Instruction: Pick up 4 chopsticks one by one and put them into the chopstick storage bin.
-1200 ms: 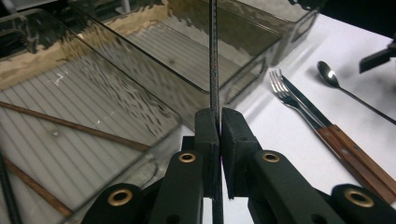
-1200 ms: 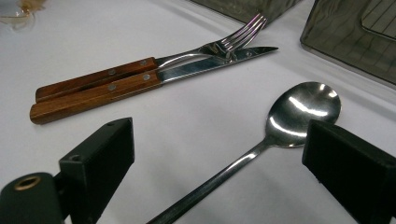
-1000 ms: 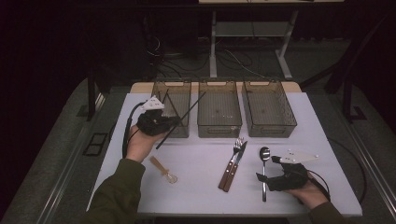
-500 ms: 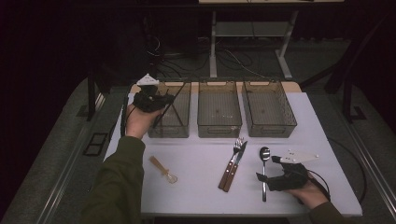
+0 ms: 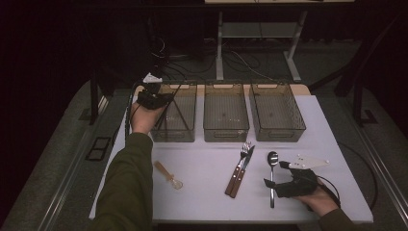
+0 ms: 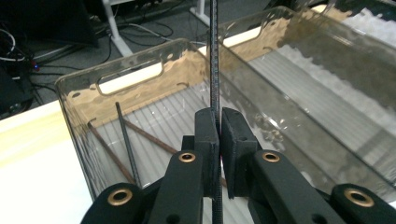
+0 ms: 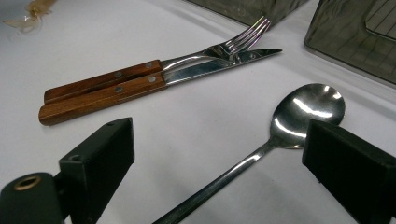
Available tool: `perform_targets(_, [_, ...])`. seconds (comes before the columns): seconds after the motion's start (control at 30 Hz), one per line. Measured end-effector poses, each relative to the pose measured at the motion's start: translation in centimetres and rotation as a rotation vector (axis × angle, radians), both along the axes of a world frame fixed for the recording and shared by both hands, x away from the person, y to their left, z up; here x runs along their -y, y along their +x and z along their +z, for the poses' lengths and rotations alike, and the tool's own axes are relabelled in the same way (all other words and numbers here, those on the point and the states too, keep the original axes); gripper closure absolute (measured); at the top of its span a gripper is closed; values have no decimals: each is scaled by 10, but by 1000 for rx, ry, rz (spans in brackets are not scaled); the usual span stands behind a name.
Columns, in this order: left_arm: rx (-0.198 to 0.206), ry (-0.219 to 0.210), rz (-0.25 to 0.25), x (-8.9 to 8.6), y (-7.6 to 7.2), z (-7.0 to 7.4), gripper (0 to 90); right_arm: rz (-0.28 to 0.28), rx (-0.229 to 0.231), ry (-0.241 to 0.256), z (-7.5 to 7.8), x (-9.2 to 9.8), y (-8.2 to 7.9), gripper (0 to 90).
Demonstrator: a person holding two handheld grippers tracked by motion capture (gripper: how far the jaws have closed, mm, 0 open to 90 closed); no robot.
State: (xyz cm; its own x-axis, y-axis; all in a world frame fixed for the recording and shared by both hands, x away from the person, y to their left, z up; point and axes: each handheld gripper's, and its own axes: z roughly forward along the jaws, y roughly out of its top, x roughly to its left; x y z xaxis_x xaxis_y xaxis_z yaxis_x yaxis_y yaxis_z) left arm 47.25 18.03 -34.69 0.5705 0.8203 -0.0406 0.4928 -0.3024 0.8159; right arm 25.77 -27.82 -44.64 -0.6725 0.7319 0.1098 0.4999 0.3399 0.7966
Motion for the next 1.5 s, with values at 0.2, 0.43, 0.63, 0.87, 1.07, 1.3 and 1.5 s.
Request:
perform_targets(0.2, [-7,15,10,1,1,-13,857,1,-1,1,0,0,0,88])
perform_targets(0.43, [-57,35,6,0,0,-31,857,-2,-4,-2,0,0,0,88])
perform_targets(0.63, [-117,69,-6,-1,1,-42,793,-3,-5,-4,-1,0,0,88])
perform_targets(0.87, [-95,58,10,-1,-3,-46,611,-3,-3,-4,0,0,0,89])
perform_targets(1.07, [-83,19,-37,2,-9,-37,479,-4,-3,-4,0,0,0,88])
perform_targets(1.3, [-62,9,-85,11,-23,-26,345,-5,-3,-4,0,-1,0,89])
perform_targets(1.5, [-34,-5,-130,15,-43,-20,291,-5,-1,-4,0,0,0,89])
